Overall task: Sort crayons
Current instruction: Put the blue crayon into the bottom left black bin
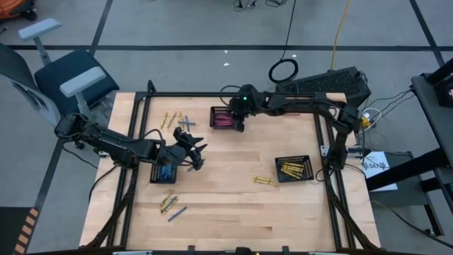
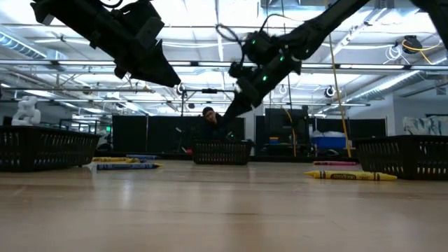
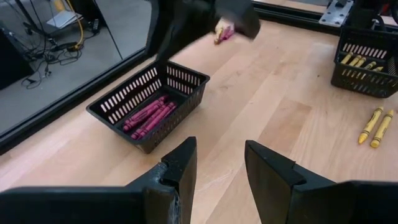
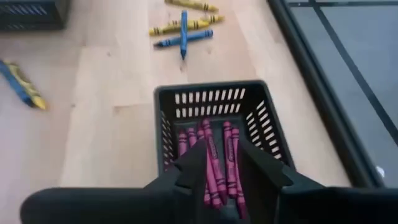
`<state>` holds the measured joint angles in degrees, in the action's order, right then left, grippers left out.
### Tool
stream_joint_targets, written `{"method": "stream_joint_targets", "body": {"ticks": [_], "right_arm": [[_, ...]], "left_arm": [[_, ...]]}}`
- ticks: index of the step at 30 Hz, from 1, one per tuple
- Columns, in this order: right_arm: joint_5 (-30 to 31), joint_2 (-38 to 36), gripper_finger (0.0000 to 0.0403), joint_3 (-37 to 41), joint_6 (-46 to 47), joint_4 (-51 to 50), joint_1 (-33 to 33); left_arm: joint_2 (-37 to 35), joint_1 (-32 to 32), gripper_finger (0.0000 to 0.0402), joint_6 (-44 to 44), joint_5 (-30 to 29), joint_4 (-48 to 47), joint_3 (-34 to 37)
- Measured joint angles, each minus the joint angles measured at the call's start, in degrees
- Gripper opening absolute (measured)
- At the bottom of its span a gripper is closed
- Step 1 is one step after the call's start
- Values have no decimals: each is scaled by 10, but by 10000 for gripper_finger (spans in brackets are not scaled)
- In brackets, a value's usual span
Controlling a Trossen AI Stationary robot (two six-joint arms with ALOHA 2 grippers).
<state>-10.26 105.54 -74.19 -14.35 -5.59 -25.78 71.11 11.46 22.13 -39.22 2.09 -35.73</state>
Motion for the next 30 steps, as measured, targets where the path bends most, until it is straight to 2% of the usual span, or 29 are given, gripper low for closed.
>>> {"method": "stream_joint_targets", "body": {"ticks": [3, 6, 11, 15, 18, 25, 30], "right_arm": [[0, -37, 56, 29, 1, 2, 13], [0, -74, 35, 93, 30, 55, 37], [-2, -132, 4, 243, 93, 246, 103], [-1, -167, 4, 352, 154, 426, 158], [8, -194, 1, 414, 187, 509, 197], [163, -258, 1, 501, 193, 546, 293], [195, -283, 1, 526, 192, 536, 328]], "left_arm": [[0, 7, 135, 0, 0, 0, 0], [0, 17, 135, 0, 0, 0, 0], [0, 30, 135, 0, 0, 0, 0], [0, 36, 135, 0, -2, 0, 0], [0, 40, 135, 0, -3, 2, 0], [0, 40, 135, 1, -4, 6, 0], [0, 40, 135, 15, -8, 5, 0]]}}
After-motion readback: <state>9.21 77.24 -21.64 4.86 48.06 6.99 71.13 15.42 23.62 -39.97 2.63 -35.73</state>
